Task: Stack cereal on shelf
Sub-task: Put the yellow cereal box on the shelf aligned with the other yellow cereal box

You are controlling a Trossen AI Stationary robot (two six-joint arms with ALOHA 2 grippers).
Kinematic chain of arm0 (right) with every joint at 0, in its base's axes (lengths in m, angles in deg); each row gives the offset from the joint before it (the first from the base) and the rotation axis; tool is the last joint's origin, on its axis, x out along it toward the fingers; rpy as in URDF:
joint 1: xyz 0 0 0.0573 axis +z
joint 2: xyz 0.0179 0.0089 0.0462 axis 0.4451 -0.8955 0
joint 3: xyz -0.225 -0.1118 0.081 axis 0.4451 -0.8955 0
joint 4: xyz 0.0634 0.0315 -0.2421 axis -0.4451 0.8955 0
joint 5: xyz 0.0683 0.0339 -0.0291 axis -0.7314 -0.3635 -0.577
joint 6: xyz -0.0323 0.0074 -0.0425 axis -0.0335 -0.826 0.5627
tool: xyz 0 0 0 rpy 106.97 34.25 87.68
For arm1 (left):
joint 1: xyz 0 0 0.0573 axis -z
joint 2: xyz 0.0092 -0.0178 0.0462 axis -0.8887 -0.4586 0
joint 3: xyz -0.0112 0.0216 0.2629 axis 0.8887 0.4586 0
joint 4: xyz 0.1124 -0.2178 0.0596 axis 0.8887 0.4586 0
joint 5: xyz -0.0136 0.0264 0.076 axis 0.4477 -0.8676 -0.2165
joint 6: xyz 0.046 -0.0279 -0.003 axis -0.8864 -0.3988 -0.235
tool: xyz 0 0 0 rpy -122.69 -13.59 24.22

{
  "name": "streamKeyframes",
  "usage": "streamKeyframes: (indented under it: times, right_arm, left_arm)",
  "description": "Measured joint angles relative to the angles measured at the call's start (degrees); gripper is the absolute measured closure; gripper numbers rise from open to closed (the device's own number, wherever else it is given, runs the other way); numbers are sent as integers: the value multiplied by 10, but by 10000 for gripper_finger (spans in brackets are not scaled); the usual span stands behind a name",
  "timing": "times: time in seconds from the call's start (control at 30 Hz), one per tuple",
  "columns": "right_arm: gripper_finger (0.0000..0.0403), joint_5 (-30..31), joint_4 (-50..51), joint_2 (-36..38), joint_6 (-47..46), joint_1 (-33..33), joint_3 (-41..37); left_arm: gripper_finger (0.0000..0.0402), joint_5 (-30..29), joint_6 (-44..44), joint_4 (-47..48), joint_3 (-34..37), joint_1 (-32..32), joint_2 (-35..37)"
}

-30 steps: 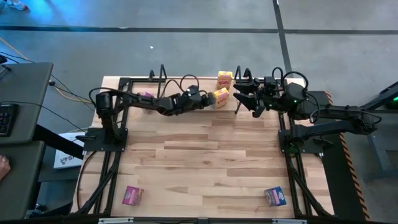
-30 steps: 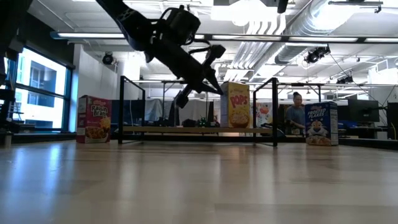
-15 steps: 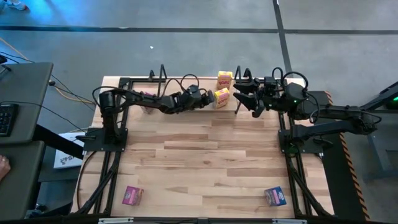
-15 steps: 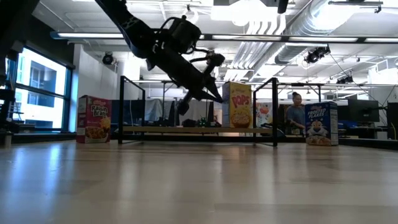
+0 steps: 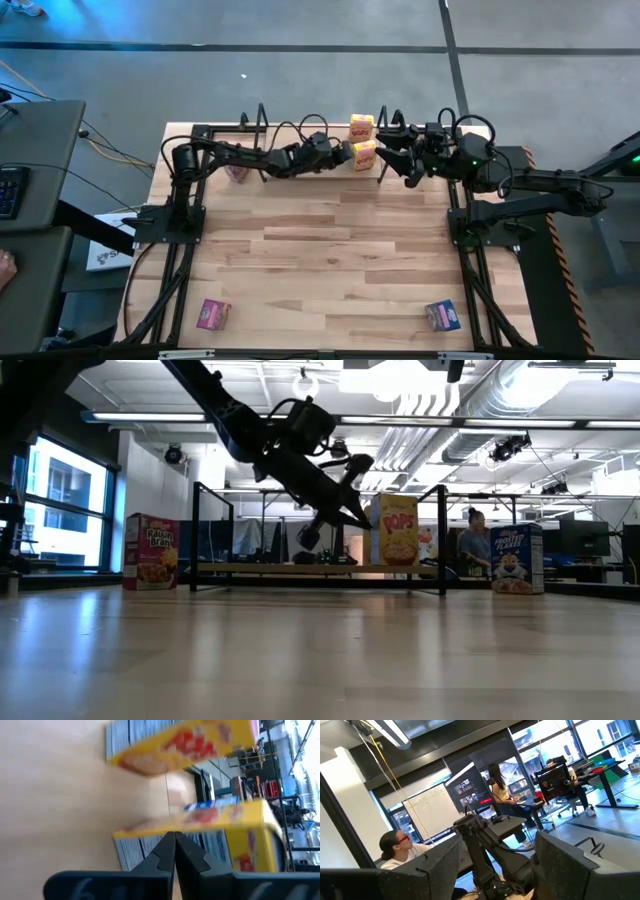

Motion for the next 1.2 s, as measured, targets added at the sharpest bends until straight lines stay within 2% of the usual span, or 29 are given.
streamKeyframes:
  times: [0.17, 0.27, 0.33, 0.43, 0.5, 0.57, 0.63, 0.73, 0.77, 0.87, 0.97, 1.07, 1.2]
  right_arm:
    - [153, 1, 0, 0, 0, 0, 0]
    - [153, 43, 9, 0, -41, 0, 0]
    - [153, 77, 63, 0, -94, 0, 9]
    - [161, 96, 220, -11, -106, 2, 61]
    - [183, 116, 342, -31, -121, 9, 112]
    - [222, 138, 454, -60, -142, 14, 165]
    - [279, 150, 543, -88, -164, 19, 207]
    - [374, 155, 601, -126, -203, 34, 214]
    - [387, 154, 604, -136, -218, 40, 204]
    - [378, 156, 602, -155, -299, 61, 157]
    - [394, 161, 609, -167, -356, 84, 117]
    - [398, 168, 588, -176, -270, 101, 123]
    - [401, 167, 638, -224, -56, 96, 191]
  left_arm:
    - [401, 27, -15, 0, -4, -25, 0]
    - [401, 56, -50, 4, -3, -43, 13]
    - [401, 69, -78, 3, -3, -57, 33]
    - [401, 76, -140, -1, 6, -73, 79]
    - [401, 87, -194, -7, 19, -81, 118]
    - [401, 98, -241, -19, 33, -86, 158]
    - [401, 98, -272, -43, 54, -91, 200]
    - [401, 97, -294, -84, 87, -98, 256]
    - [401, 96, -297, -95, 97, -99, 272]
    - [401, 95, -303, -102, 115, -99, 307]
    - [401, 95, -309, -103, 125, -98, 326]
    - [401, 97, -321, -104, 127, -98, 330]
    - [401, 106, -317, -104, 127, -98, 330]
